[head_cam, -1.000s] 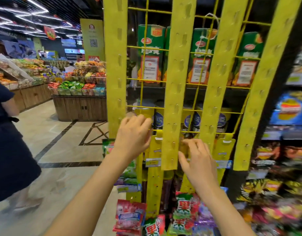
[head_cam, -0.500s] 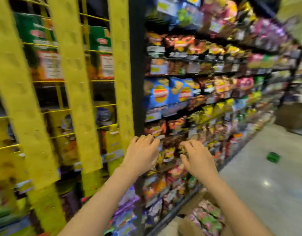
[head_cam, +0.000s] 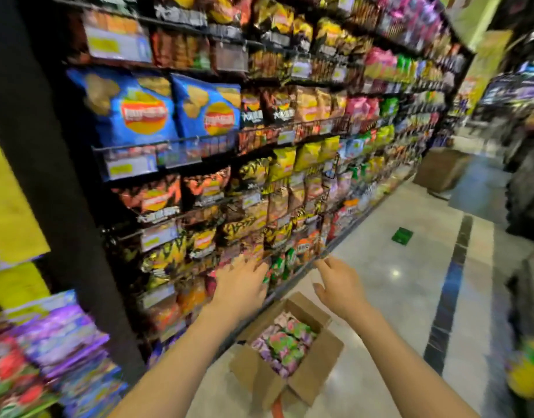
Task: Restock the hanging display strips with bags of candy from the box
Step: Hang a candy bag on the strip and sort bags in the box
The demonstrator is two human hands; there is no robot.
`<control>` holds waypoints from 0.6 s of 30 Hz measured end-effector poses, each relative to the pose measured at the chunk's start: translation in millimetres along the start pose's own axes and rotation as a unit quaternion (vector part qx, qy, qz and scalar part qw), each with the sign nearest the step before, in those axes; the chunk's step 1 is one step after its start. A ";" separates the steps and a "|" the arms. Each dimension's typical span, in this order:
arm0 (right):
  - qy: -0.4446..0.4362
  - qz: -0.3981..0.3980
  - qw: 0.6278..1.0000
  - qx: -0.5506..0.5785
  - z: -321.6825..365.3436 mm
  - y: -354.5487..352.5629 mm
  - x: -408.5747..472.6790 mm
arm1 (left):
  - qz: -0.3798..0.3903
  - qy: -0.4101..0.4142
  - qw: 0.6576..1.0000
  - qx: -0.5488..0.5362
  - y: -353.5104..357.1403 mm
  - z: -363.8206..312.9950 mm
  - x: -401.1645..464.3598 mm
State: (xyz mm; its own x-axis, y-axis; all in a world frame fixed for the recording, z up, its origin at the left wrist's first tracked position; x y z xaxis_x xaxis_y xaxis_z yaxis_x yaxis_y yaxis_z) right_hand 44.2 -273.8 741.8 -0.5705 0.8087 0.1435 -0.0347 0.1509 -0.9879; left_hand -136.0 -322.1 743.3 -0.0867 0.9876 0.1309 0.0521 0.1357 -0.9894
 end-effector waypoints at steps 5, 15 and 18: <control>0.006 0.054 0.998 0.034 -49.7 44.7 -3.0 | 0.062 -0.016 0.998 0.007 43.9 -36.9 23.6; 0.036 0.134 0.985 0.100 -131.6 135.4 36.8 | 0.168 -0.029 0.985 -0.012 138.8 -75.6 106.9; 0.043 0.152 0.982 0.106 -158.8 162.5 62.4 | 0.192 -0.039 0.981 -0.019 169.6 -85.4 141.0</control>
State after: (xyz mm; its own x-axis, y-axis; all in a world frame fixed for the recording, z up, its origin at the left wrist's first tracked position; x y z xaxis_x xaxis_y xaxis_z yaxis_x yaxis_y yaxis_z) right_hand 133.3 -108.5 599.5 -0.5098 0.8444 -0.1647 -0.0482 -0.2192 -0.9745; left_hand -54.5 -153.1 599.3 -0.1288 0.9578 -0.2568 0.1323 -0.2401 -0.9617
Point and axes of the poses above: each hand's wrist, its own x-axis towards the middle knuckle, its own y-axis out of the palm, z = x × y, the point moved 4 cm from there along x, towards the middle knuckle, and after that the axes turned 14 degrees about -y, right-handed, at the moved point
